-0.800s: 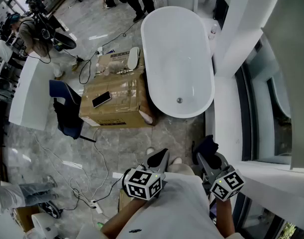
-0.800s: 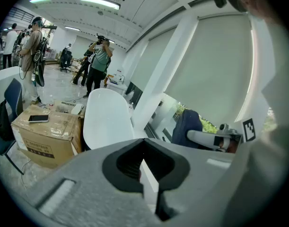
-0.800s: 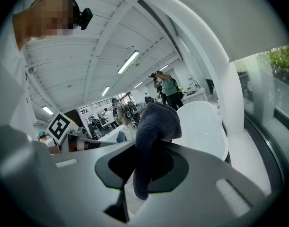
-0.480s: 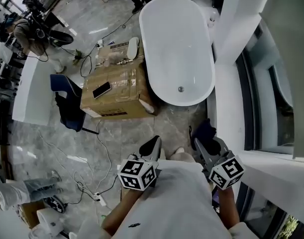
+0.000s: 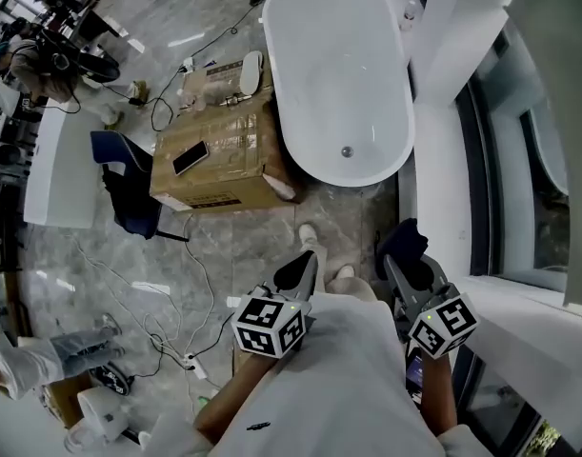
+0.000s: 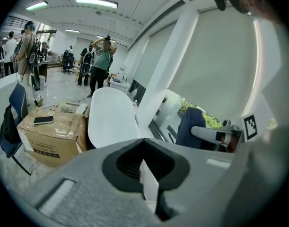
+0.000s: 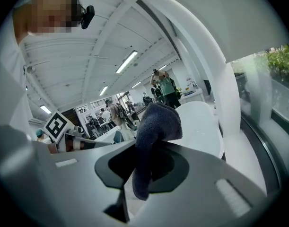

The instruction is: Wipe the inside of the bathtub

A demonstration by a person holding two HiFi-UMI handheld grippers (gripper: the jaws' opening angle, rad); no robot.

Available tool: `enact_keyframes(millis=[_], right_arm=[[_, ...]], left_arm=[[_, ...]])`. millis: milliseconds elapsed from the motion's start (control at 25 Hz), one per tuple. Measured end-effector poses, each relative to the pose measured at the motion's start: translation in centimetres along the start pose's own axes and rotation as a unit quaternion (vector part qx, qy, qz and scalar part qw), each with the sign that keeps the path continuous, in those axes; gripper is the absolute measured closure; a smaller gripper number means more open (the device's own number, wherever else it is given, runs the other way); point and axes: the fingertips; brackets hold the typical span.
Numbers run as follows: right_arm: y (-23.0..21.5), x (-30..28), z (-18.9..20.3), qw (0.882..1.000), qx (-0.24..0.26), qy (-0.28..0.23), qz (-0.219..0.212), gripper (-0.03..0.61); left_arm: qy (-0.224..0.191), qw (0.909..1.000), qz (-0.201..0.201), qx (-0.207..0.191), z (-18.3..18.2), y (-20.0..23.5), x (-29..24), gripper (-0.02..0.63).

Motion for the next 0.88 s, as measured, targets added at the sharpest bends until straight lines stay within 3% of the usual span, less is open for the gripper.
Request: enact_keyframes(millis=[320, 600, 880], right_arm=[[-4.4, -4.9, -0.7, 0.999, -0.013, 0.017, 0.039, 0.531], [-8.4, -12.2, -3.0, 0.997, -0.019, 0.05, 0.06, 0.531], [-12.0, -19.4, -6.7, 0.995, -0.032, 0.045, 0.078, 0.531]], left_arm=[[0.029, 0.999, 0.028, 0.021, -1.7, 3.3, -6.7, 0.615], [0.041, 0.997, 0.059, 0.031, -7.0, 6.9, -14.1, 0.615], [0.052, 0.9947, 0.079, 0.04, -11.2, 11.0, -19.5, 0.615]])
Point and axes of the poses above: the fingertips, and each gripper's own axes: x backward along the fingers, y to its left, z out of its underside, and after that the axes turned 8 degrees about -y, right-handed
